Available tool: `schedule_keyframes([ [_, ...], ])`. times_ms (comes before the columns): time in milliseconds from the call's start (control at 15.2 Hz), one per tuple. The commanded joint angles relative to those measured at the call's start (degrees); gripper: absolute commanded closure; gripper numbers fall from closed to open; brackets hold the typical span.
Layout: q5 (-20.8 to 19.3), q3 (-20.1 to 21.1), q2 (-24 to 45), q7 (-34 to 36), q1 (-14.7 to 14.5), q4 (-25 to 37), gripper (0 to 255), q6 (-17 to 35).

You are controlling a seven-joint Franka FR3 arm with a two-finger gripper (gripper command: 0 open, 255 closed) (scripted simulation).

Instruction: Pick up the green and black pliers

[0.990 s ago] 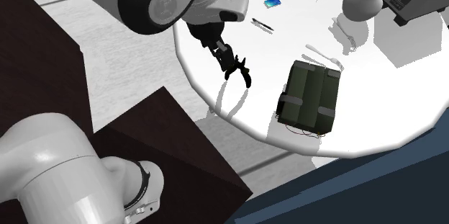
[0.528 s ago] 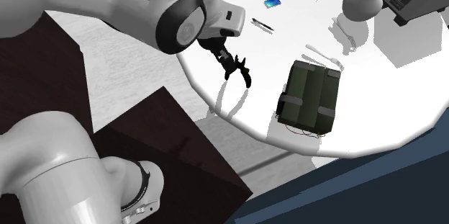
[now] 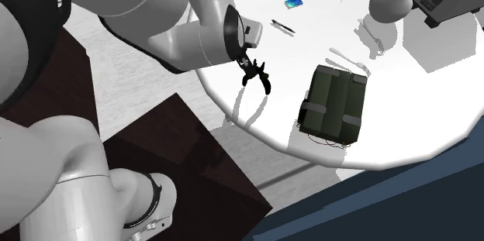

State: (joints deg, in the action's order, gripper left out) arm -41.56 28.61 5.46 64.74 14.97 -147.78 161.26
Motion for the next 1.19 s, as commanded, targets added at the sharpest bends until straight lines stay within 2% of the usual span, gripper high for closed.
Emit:
schedule_keyframes([
  [0, -13.3, -3.0, 6.0, 12.0, -2.2, 4.0, 0, 0.1],
  [198, -25.5, -8.3, 14.1, 24.2, -7.5, 10.4, 0, -0.7],
  [264, -25.6, -8.5, 14.2, 24.4, -7.7, 10.5, 0, -0.7],
  [726, -35.7, -12.4, 20.7, 33.5, -10.8, 13.9, 0, 0.4],
  [858, -35.7, -12.4, 20.7, 33.5, -10.8, 13.9, 0, 0.4],
  [924, -35.8, -12.5, 20.8, 33.5, -10.8, 14.0, 255, 0.4],
  [1122, -35.8, -12.5, 20.9, 33.6, -10.8, 14.0, 255, 0.4],
])
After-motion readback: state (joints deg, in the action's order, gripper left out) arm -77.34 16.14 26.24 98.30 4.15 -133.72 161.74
